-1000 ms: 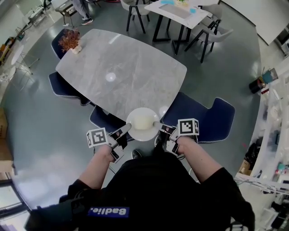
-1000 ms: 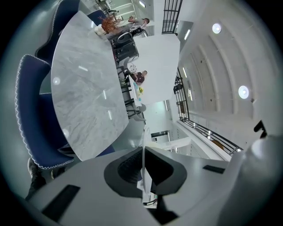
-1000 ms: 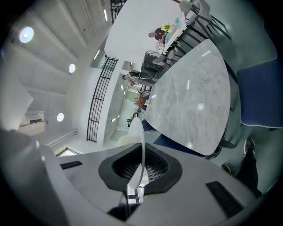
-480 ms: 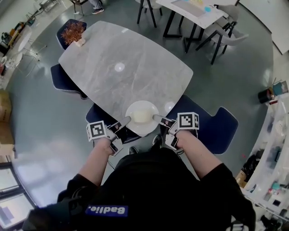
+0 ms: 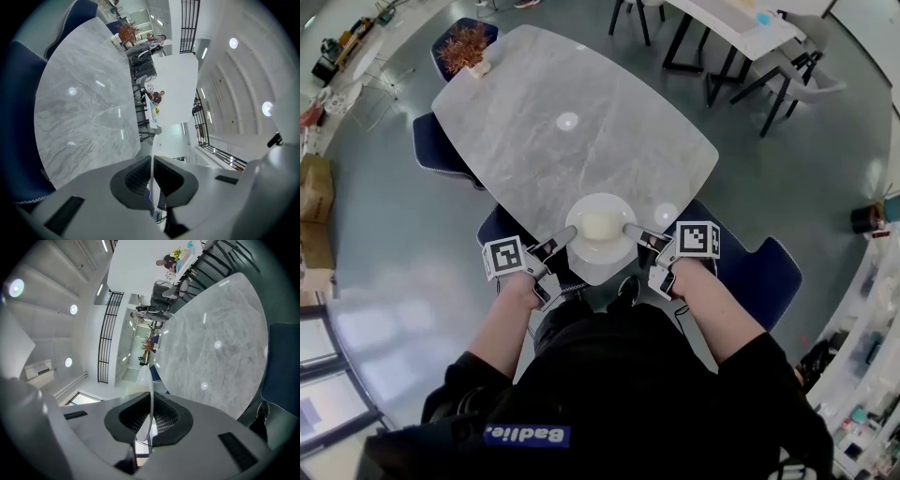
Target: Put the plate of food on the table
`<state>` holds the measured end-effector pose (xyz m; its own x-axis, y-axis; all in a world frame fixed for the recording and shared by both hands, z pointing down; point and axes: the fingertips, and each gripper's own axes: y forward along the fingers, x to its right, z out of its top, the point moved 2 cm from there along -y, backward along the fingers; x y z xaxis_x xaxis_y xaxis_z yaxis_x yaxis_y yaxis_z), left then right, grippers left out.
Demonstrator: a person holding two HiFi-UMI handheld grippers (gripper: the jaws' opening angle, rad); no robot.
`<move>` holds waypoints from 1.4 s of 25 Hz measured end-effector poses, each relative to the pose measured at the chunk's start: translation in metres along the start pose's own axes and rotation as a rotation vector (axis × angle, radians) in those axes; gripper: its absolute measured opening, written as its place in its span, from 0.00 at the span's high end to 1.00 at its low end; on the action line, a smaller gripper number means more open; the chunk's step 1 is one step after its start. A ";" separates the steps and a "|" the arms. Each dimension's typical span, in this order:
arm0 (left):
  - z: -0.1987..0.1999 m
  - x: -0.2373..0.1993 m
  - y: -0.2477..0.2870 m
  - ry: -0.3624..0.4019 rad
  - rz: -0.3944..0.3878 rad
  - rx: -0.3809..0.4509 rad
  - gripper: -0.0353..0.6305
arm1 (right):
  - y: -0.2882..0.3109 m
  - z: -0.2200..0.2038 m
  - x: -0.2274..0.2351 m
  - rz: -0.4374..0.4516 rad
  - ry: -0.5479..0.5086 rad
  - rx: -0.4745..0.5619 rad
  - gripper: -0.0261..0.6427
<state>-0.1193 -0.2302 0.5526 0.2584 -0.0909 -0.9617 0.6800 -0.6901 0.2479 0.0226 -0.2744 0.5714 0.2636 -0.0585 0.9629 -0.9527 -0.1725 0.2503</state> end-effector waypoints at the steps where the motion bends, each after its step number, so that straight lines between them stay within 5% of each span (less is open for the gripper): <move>1: 0.004 -0.002 0.000 -0.001 0.004 0.001 0.92 | 0.004 0.003 0.001 0.000 0.002 -0.002 0.93; 6: 0.057 -0.013 0.006 -0.016 0.015 -0.006 0.92 | 0.044 0.037 0.000 -0.004 0.018 0.003 0.93; 15: 0.095 -0.052 0.026 -0.012 0.031 -0.035 0.92 | 0.076 0.064 0.028 -0.041 0.021 0.038 0.93; 27: 0.096 -0.070 0.036 -0.040 0.041 -0.002 0.92 | 0.078 0.063 0.042 -0.099 0.029 0.083 0.93; 35: 0.153 -0.131 0.075 -0.032 0.042 0.031 0.92 | 0.126 0.112 0.093 -0.144 0.027 0.108 0.93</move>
<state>-0.2070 -0.3795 0.6790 0.2642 -0.1426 -0.9539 0.6470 -0.7072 0.2849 -0.0558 -0.4111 0.6807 0.3905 0.0009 0.9206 -0.8831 -0.2820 0.3749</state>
